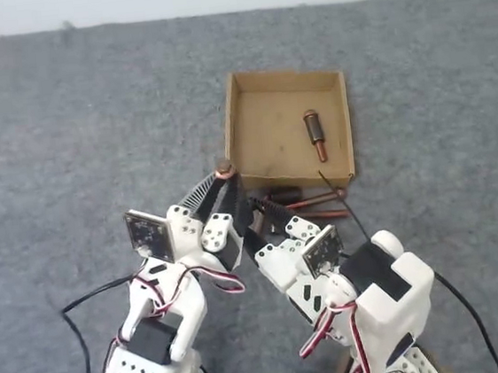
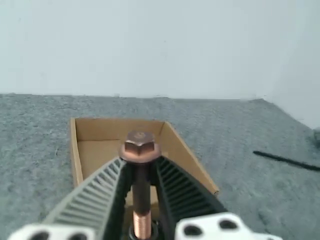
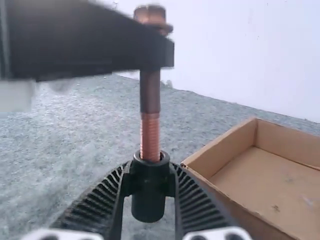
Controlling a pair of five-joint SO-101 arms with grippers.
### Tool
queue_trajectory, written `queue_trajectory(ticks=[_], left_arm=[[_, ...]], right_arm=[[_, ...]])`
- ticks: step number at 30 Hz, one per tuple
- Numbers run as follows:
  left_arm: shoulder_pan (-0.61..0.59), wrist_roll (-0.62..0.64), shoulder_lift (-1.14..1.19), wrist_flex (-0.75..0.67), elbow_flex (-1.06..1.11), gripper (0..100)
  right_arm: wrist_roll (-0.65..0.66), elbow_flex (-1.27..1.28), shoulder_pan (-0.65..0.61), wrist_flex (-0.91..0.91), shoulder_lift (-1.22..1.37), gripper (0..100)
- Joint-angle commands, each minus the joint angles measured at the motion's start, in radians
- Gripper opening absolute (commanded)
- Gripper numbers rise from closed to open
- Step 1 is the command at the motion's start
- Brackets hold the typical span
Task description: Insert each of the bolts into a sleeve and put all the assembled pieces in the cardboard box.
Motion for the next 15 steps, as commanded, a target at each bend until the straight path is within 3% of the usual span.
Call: queue_trajectory(ticks=[1, 10, 15], left_arm=[[0.017, -0.035, -0.020, 0.009, -0.015, 1], [0.018, -0.046, -0.014, 0.054, -0.015, 1], [0.018, -0.144, -0.014, 0.110, -0.015, 1]], right_arm=[[0.015, 0.005, 0.033, -0.005, -0.068, 0.6], [0.077, 0.009, 0.031, -0.005, -0.068, 0.6], [0.078, 0.011, 0.031, -0.005, -0.068, 0.6]])
